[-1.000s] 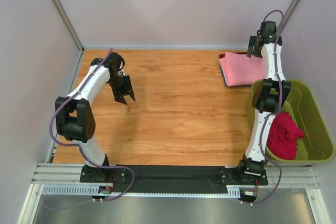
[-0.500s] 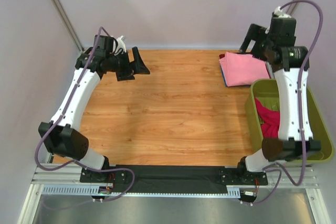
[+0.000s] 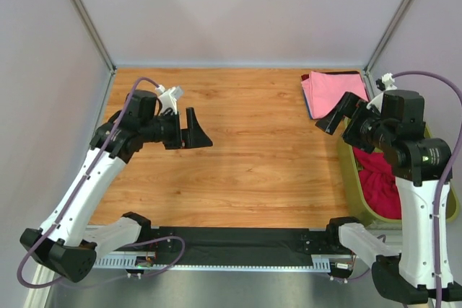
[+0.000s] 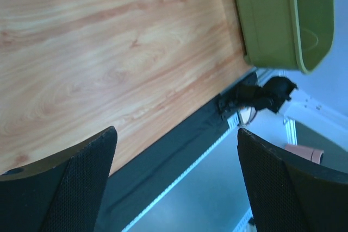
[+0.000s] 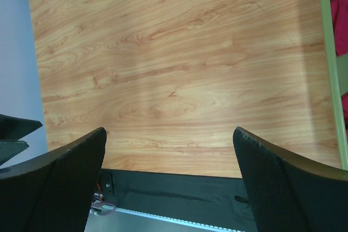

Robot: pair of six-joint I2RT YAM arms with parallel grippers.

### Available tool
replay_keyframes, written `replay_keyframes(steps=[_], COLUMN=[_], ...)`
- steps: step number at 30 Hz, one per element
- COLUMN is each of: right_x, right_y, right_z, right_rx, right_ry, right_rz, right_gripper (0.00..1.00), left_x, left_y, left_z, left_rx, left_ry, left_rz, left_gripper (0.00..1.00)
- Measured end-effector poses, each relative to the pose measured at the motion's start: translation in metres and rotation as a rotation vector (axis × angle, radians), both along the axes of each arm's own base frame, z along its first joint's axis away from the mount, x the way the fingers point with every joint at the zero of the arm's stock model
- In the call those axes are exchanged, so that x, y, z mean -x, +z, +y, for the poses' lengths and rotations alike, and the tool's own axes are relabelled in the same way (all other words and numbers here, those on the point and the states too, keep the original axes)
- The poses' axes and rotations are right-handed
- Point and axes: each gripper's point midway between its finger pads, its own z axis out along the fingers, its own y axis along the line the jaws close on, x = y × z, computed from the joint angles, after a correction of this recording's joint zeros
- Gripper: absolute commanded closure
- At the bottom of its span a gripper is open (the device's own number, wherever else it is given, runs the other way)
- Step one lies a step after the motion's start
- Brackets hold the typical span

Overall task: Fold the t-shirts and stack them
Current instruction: Neatly place the folded tshirt to the corner

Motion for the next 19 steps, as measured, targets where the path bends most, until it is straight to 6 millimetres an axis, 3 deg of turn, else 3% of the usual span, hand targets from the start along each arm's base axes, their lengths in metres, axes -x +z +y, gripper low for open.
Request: replay_keyframes(steps=[4, 8, 15, 19], right_x=[0.011, 0.018, 0.035, 0.041], right_y=[0.003, 0.001, 0.01, 0.015], right_z=[0.004, 0.01, 0.02, 0.023], right_rx=[-0.018, -0.05, -0.104, -0.117], right_ry=[0.022, 0.046, 0.096, 0.114], right_rz=[-0.001, -0.007, -0.044, -0.067], right_gripper=[0.0, 0.0, 0.0, 0.0], left_x=[0.016, 0.022, 0.034, 0.035], left_y=[0.007, 0.022, 0.086, 0.096], left_z=[-0.012, -0.008, 0.01, 0.016], left_rx=[0.021, 0.044, 0.093, 0.097], left_ry=[-0.073, -0.052, 0.027, 0.062], left_rz=[0.009, -0.03, -0.243, -0.268], left_gripper=[0.05, 0.03, 0.02, 0.02])
